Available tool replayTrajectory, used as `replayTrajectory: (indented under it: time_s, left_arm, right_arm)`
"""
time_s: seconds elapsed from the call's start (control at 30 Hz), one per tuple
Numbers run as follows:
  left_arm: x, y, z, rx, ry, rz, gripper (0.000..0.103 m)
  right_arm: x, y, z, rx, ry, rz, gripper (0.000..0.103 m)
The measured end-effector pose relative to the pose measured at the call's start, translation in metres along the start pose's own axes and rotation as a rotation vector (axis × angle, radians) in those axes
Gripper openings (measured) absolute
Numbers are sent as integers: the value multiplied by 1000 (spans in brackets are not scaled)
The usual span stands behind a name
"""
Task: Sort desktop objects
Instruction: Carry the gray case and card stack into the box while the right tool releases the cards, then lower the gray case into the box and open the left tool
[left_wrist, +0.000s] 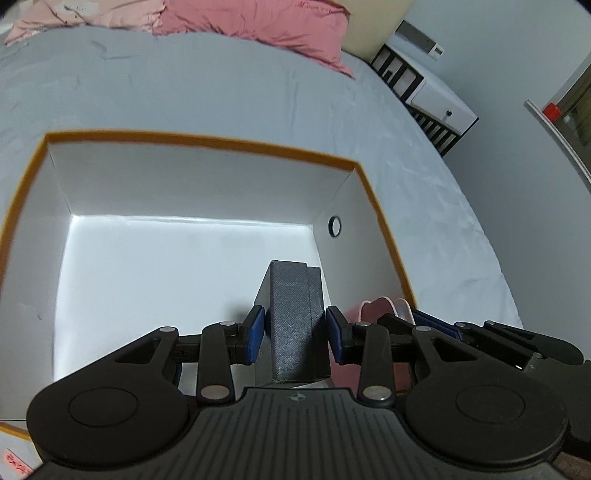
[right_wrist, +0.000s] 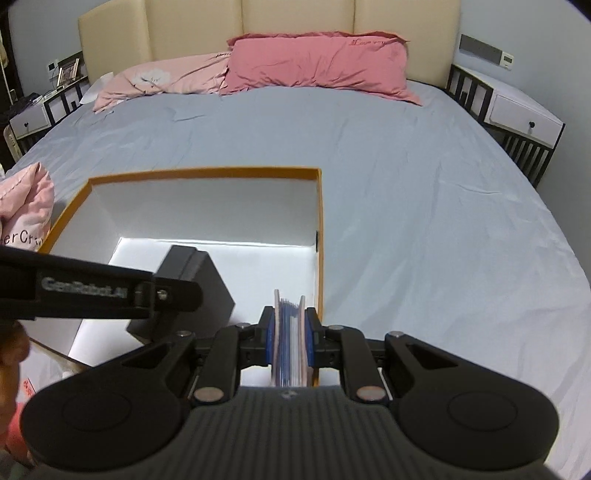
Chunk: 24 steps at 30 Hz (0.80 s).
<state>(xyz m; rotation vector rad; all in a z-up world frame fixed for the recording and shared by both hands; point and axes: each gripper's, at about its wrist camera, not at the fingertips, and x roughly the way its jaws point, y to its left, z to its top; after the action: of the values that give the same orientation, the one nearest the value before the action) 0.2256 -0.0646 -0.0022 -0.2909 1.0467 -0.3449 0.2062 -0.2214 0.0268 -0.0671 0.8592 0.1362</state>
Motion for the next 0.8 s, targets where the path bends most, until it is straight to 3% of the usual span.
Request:
replayTrajectory:
  time_s: [0.4, 0.53, 0.6, 0.7, 0.8]
  left_arm:
    - [23, 10, -4, -35, 72, 5, 41]
    - [28, 11, -6, -42, 86, 12, 41]
    - [30, 10, -7, -43, 89, 16, 41]
    - [33, 9, -5, -47, 89, 11, 41]
    - [36, 7, -5, -57, 92, -3, 41]
  right_arm:
    - [-4, -2, -8, -7, -33, 26, 20]
    - [-18, -7, -7, 33, -89, 61, 30]
    - [-27, -10, -7, 56, -135, 43, 46]
    - [-41, -21, -6, 119, -215, 10, 48]
    - [-44, -38, -8, 207, -235, -17, 48]
